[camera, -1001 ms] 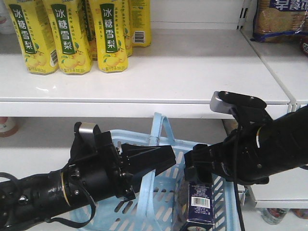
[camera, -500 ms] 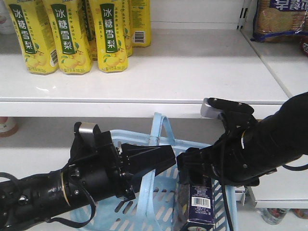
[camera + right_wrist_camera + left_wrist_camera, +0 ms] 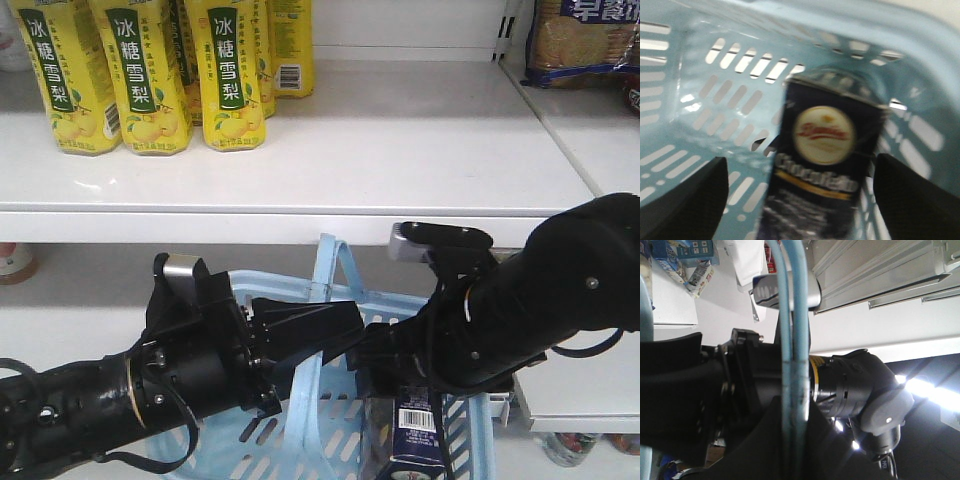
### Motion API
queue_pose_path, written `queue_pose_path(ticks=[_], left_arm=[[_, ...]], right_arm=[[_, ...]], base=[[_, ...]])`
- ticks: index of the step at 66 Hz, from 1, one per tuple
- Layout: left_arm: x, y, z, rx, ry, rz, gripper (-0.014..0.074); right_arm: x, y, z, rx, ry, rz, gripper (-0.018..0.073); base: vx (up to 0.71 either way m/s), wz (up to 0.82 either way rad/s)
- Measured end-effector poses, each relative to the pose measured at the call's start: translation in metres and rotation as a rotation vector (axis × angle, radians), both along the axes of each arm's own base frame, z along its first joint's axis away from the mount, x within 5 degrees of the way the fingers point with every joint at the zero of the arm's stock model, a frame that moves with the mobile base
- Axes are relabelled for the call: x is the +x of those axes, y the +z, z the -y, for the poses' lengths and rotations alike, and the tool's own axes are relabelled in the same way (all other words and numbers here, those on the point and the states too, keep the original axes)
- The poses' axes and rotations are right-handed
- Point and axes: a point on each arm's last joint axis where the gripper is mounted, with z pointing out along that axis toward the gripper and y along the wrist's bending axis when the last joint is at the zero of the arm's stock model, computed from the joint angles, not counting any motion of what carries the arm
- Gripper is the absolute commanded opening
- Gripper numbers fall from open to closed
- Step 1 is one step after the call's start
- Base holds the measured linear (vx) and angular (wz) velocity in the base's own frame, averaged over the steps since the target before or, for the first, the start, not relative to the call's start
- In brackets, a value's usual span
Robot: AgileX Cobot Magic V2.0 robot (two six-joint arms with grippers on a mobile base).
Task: Left arm holds basket, right arm returns cookies
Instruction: 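Close the right gripper on the top of the Chocofello cookie box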
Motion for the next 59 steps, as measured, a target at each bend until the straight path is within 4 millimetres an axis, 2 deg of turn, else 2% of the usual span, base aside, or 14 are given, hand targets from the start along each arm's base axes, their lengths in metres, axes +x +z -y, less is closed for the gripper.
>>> queue_pose_path(ticks=[28,41,49,59], left_arm=[[0.0,0.0,0.0,0.002,0.001,-0.001,-0.0003],[0.0,0.0,0.0,0.002,0.001,-0.001,-0.0003],[0.0,-0.001,0.0,0.008,-0.001,-0.001,-0.0003],[0.0,-0.001,0.0,0.012,-0.001,0.001,-0.0003]], right_arm=[[0.004,-0.01,-0.004,-0.036,0.019,-0.008,0.0431],[-0.002,-0.024,0.001,-0.073,0.023,-0.043,0.037],[-0.004,-0.029,0.002,-0.068,0.019,-0.042,0.0285],[-0.003,-0.03,0.001,-0.062,0.016,-0.03,0.0105]], base=[[0.0,0.0],[0.0,0.0],[0.0,0.0],[0.0,0.0]])
